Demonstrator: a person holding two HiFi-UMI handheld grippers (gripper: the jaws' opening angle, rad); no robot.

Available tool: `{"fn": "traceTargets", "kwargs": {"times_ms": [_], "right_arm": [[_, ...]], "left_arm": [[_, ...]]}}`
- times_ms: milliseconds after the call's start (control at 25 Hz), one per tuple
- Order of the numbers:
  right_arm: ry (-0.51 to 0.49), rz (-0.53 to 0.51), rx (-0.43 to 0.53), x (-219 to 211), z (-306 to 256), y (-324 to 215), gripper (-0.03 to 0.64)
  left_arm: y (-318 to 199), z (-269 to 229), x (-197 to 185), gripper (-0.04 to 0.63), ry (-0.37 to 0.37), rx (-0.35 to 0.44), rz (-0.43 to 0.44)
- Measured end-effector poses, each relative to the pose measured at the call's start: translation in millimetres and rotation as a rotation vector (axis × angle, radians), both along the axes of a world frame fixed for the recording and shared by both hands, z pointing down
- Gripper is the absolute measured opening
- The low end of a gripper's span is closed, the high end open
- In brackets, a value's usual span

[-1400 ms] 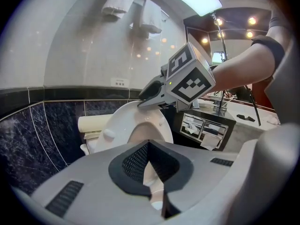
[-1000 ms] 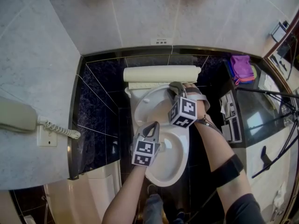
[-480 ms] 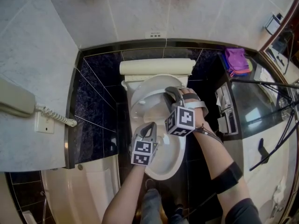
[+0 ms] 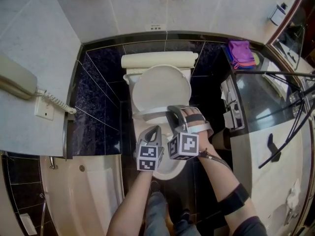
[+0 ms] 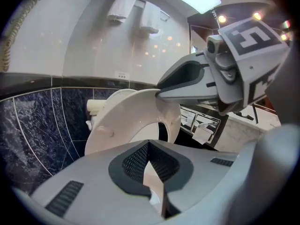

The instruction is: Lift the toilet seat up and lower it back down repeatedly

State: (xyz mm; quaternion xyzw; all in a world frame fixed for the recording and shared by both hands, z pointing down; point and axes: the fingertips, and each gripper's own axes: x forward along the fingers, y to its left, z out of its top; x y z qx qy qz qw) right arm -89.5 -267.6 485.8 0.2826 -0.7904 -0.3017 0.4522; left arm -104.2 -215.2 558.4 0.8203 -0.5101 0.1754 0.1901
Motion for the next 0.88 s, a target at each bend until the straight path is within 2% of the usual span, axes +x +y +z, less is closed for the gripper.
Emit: {"fn": "traceTargets", "kwargs": {"times_ms": [280, 440, 680, 880], "right_arm": [[-0.010, -0.010, 0.014, 8, 17, 64, 0.092], [0.000, -0.036, -0.015, 11, 33, 99, 0.100], [-0.021, -0.042, -0.001, 15, 40, 125, 0.098], [-0.062, -0.049, -0.049, 31, 53, 169, 0.096]], "left_arm": [[25, -7, 11, -0.012, -0.019, 0.038, -0.035], [41, -6, 15, -0.012, -0.027, 0.048, -0.054], [65, -1, 22, -0.012, -0.021, 0.063, -0.068], [91, 12, 24, -0.012, -0.046, 0.066, -0.071]]}}
